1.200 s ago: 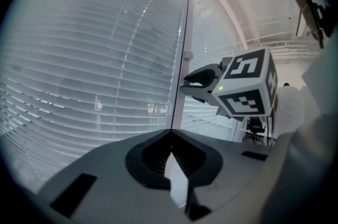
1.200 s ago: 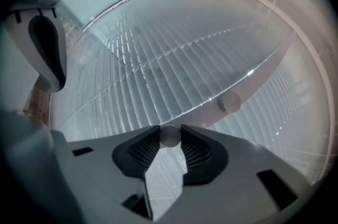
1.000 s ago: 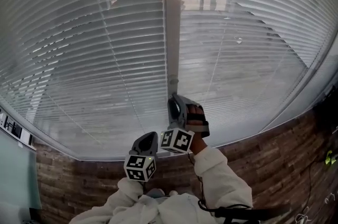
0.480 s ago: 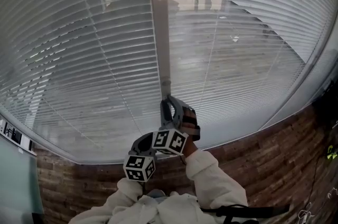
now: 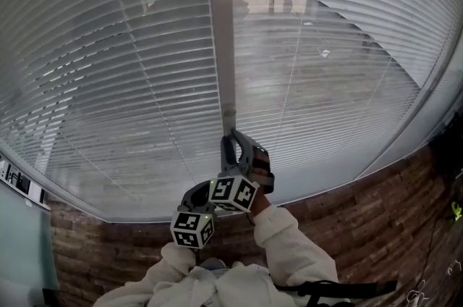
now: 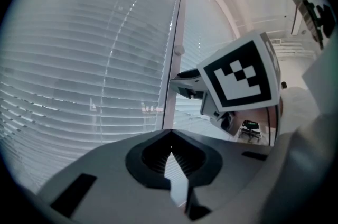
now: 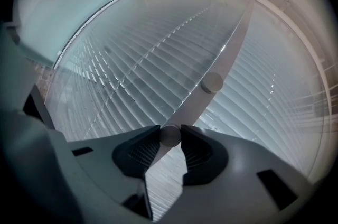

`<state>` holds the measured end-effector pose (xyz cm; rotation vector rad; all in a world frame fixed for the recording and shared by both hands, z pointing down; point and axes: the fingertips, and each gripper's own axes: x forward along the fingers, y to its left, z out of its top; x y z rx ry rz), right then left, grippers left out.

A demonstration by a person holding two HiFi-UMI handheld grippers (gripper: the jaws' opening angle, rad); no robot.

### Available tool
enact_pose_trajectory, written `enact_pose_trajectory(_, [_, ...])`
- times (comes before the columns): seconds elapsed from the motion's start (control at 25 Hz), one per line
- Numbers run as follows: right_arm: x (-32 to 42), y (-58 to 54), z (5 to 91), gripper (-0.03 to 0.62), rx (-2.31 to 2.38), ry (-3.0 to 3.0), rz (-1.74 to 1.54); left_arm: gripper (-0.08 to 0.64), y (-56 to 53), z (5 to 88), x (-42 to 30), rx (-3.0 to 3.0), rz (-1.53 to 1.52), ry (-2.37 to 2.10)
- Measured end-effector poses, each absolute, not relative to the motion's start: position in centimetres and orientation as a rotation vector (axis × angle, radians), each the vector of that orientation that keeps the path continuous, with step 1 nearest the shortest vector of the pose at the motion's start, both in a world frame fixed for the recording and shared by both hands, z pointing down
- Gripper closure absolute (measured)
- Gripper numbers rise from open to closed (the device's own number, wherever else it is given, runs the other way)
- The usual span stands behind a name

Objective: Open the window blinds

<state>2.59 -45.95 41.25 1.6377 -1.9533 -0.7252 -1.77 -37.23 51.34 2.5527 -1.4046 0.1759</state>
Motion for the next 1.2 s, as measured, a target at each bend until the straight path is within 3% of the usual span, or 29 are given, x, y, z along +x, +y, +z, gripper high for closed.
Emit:
enact_pose_trajectory(0.44, [2.7,-44.9,42.4,0.459,1.697,-2.033,-0.669,0.557,-37.1,52.7,-1.6,2.565,0.153,-1.395])
enact_pose_trajectory(0.6, [3.4,-41.9,37.8,0.459,1.838,-2.248,-0.634,0.557,-37.4,50.3,-1.8,2.567,0.12,-1.39])
enact_pose_trajectory(0.88, [6.4,-38.4,38.6,0.459,1.948,-2.663,-0.086,0.557,-37.3,45.7,-1.9,2.62,-0.054,-1.393])
enact_pose_trajectory(1.2, [6.1,-35.8,45.7,0.471,1.959,-2.588,0.157,0.557,-36.3,45.8,-1.5,2.62,-0.074,-1.377])
